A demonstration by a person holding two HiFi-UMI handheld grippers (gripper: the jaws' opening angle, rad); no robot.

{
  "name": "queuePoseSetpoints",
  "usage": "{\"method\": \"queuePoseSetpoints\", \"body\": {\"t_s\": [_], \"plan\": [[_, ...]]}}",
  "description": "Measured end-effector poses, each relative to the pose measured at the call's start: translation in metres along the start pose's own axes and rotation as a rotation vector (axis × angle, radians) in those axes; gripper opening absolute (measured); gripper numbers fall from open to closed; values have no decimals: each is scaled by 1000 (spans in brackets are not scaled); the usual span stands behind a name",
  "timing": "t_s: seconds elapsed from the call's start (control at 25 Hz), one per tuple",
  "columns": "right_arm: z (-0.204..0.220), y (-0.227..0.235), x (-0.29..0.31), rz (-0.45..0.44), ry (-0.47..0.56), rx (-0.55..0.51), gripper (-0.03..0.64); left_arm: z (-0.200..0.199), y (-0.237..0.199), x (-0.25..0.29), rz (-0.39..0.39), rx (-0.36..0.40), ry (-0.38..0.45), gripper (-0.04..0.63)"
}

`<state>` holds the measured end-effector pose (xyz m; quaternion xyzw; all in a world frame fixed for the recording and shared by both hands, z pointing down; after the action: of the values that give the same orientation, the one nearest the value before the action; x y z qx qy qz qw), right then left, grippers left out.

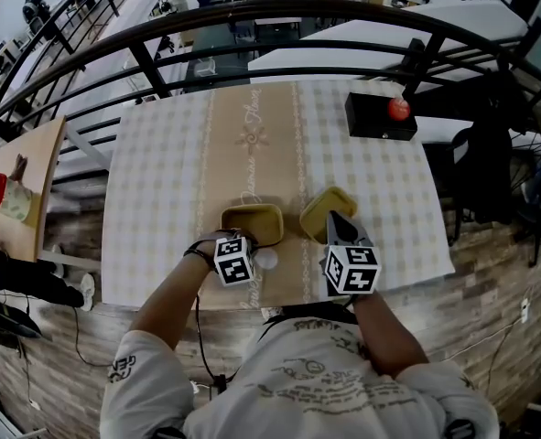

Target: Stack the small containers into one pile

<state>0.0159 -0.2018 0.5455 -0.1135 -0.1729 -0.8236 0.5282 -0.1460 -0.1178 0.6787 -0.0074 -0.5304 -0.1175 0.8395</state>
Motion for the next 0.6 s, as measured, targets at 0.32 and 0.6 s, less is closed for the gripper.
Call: {"method": "queuePoseSetpoints", "body": {"t_s": [0.32, 0.6], "plan": [[1, -6, 4, -1, -6, -1, 0, 8, -8, 0, -32, -3, 13, 49], [2, -11, 8, -5, -9, -8, 0, 7, -8, 1, -21, -19, 34, 57]]}}
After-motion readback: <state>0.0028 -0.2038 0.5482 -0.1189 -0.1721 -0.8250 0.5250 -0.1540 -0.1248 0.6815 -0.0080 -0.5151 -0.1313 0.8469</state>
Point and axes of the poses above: the fingertips, and each gripper's own axes: x forward along the fingers, y to its right, z out of its underside, the point moved 1 cm from there along -x, backward along the fingers, and after that the axes turned 6 degrees about y, right-handed, at the moved point
